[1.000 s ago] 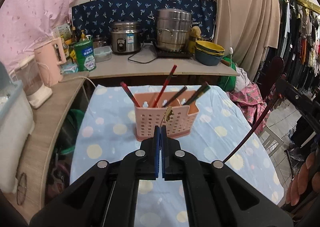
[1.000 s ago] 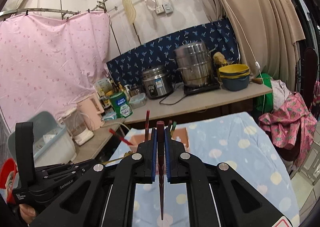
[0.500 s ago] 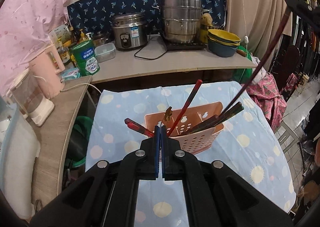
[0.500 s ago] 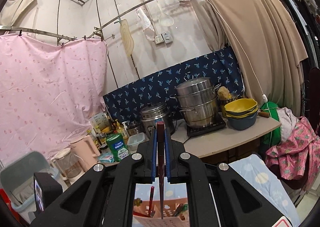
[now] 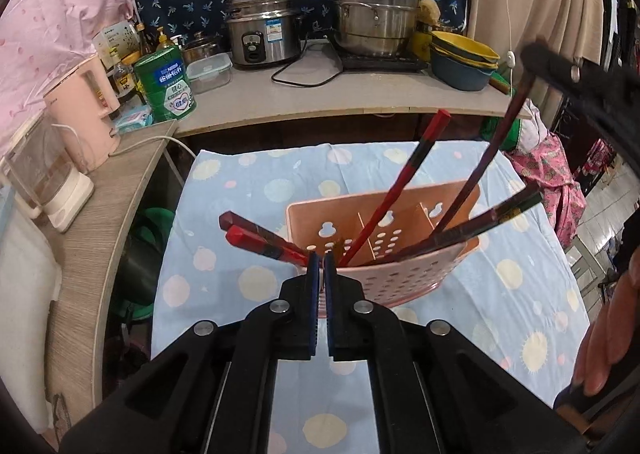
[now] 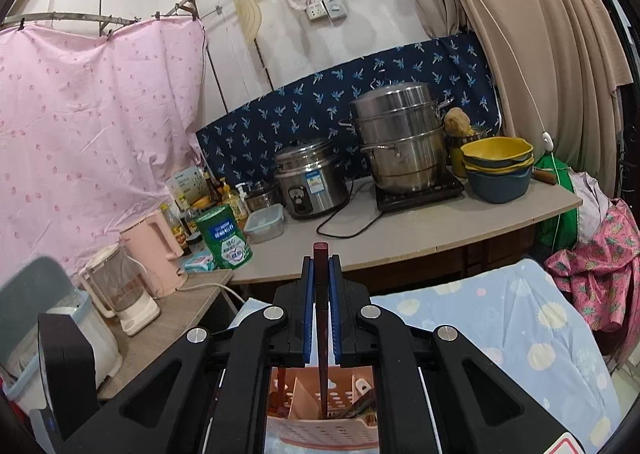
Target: Organize utensils
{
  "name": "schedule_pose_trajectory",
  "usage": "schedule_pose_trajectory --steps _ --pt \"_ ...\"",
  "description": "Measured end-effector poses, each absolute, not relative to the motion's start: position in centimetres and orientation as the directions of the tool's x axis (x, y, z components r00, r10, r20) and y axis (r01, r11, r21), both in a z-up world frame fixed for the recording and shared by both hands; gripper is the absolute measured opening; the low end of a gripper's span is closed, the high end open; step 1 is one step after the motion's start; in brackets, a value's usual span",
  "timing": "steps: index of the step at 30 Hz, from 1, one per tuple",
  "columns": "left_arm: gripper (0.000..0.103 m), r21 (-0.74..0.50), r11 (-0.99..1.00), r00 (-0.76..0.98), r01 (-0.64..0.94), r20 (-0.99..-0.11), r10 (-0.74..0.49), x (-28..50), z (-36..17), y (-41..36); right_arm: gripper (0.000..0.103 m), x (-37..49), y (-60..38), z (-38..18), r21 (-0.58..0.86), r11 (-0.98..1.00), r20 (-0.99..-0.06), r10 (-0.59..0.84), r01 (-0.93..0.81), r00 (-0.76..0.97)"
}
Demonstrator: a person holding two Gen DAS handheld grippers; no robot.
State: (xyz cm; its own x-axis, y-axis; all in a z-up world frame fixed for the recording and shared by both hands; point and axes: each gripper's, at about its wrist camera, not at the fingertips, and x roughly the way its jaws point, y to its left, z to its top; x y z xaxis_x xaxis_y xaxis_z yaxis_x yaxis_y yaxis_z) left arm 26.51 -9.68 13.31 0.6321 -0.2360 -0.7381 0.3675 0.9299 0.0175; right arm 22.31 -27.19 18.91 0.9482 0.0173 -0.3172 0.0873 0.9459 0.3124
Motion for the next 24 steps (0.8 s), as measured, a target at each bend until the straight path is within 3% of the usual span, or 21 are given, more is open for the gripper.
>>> schedule_pose_trajectory --steps 2,4,6,8,24 --pt "0.010 0.014 0.937 0.647 0.349 -0.727 -0.230 26.3 13.4 -9.5 0.011 22.0 -27.0 18.3 0.307 0.948 -0.328 0.020 0.087 0.944" --pt "0.038 0.003 0.943 0.660 0.333 -0.715 -0.231 26.1 13.7 -9.3 0.018 21.4 -26.8 18.0 0.291 0.953 -0.335 0.013 0.090 0.942" --pt "0.047 0.008 0.948 0.684 0.317 -0.695 -0.223 25.6 14.0 -9.1 0.029 20.6 -26.7 17.7 0.284 0.954 -0.334 0.009 0.092 0.943" --pt "0.047 0.018 0.949 0.698 0.315 -0.682 -0.219 24.9 14.4 -9.1 0.036 19.6 -26.7 17.6 0.280 0.955 -0.329 0.002 0.096 0.944" --pt "0.054 0.046 0.959 0.760 0.281 -0.620 -0.193 20.0 15.7 -8.4 0.046 12.3 -26.1 14.5 0.264 0.957 -0.398 -0.002 0.117 0.917"
